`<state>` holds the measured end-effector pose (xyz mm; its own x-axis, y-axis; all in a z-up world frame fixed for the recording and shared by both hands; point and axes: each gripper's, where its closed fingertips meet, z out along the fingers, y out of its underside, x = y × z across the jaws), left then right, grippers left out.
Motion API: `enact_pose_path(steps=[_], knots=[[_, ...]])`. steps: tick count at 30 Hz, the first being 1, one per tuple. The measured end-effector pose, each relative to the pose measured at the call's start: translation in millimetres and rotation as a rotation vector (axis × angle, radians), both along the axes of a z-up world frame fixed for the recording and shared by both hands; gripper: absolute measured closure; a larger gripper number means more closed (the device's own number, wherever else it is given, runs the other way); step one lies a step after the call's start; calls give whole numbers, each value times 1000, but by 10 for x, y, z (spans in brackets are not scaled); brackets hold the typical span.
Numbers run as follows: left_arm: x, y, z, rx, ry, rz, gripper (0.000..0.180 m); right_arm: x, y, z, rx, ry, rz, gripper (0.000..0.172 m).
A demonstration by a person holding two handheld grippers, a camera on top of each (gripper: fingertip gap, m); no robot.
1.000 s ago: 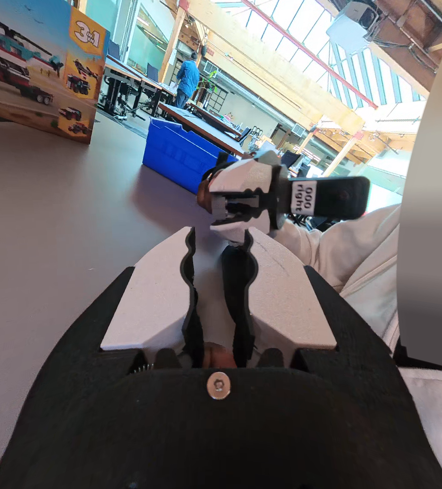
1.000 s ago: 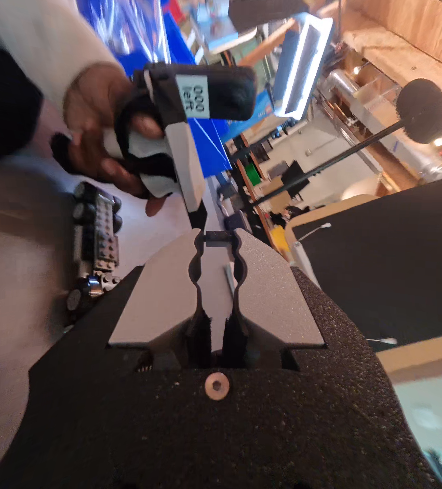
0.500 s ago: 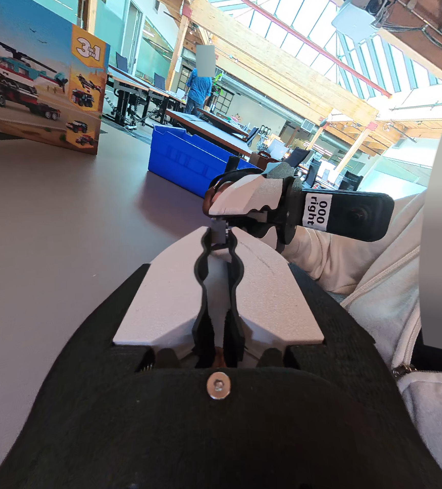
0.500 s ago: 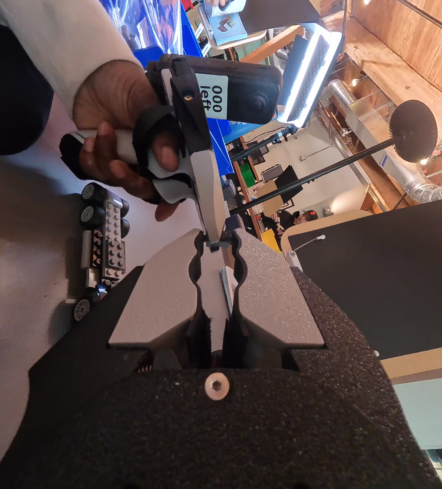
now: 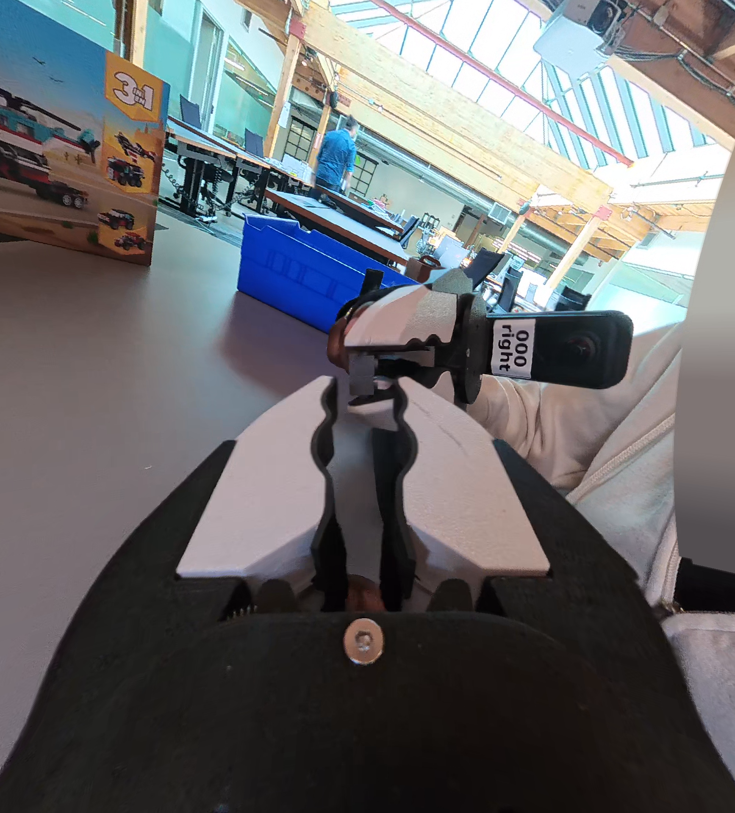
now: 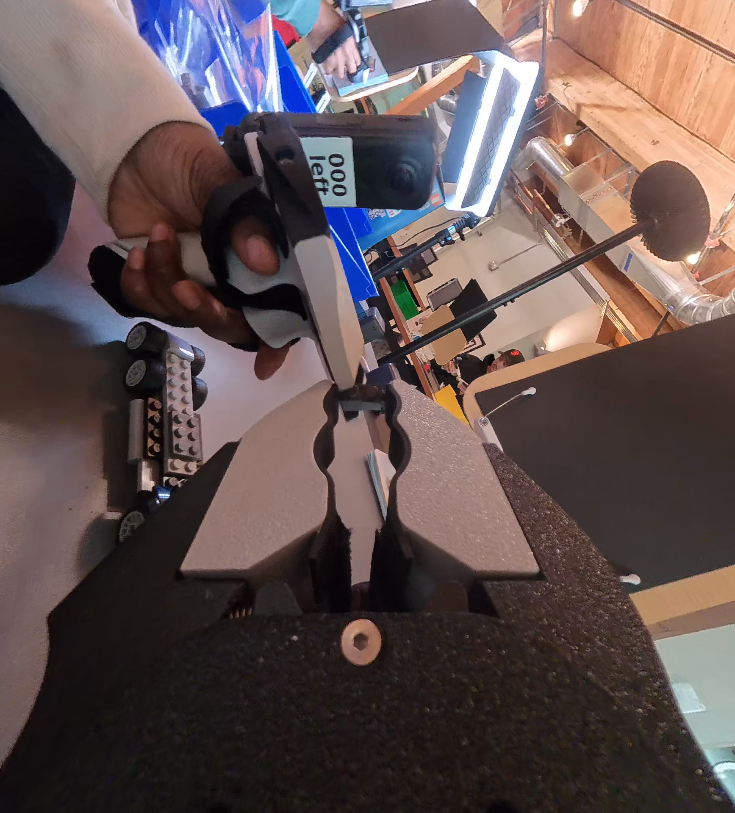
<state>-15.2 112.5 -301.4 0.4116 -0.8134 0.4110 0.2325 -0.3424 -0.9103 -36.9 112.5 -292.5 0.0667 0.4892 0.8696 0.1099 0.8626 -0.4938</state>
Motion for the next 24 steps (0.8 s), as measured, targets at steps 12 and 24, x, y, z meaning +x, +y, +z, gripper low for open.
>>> enact_pose_path(steps=[12,24], knots=[[-289,292,-67,162,207,279,137,2502,1979,870,-598,384,-894,152],[-181,290,-145,227,319,271,137,3782,2169,312,-703,313,-1328,128]])
